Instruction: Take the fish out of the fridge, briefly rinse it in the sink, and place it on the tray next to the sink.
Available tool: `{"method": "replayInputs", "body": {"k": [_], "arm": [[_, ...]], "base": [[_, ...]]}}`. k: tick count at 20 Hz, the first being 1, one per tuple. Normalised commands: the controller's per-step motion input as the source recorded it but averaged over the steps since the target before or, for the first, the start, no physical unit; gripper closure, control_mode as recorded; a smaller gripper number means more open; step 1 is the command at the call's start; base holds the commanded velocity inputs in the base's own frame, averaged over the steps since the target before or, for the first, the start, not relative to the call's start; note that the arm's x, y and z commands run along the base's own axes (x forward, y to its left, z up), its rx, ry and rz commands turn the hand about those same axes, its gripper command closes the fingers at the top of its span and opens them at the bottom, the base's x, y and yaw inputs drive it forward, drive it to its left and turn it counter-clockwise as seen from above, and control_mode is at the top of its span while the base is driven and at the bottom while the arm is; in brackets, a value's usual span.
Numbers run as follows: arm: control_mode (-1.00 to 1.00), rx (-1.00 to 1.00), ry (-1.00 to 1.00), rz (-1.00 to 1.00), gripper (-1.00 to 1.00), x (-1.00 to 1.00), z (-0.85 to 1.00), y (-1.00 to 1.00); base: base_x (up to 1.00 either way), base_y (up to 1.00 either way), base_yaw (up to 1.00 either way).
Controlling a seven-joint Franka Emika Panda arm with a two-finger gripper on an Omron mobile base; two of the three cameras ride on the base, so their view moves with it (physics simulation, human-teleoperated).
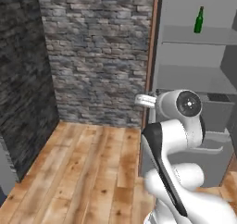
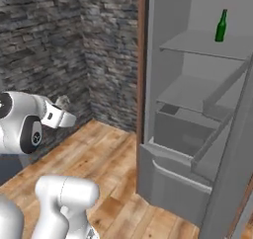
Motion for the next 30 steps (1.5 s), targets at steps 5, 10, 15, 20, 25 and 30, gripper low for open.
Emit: {"method": "replayInputs", "body": {"k": [5,10,15,20,25,30], "arm": [[1.0,0.0,0.0,0.0,1.0,0.0,0.0,0.0],[1.0,0.0,0.0,0.0,1.0,0.0,0.0,0.0],[1.0,0.0,0.0,0.0,1.0,0.0,0.0,0.0],[1.0,0.0,0.0,0.0,1.0,0.0,0.0,0.0],[1.0,0.0,0.0,0.0,1.0,0.0,0.0,0.0],[1.0,0.0,0.0,0.0,1.0,0.0,0.0,0.0]], "base": [[-0.07,0.12,0.91],[0.0,0.13,0.97],[0.0,0.15,0.96],[0.0,0.15,0.96],[0.0,0.14,0.97],[0.0,0.15,0.97]]}}
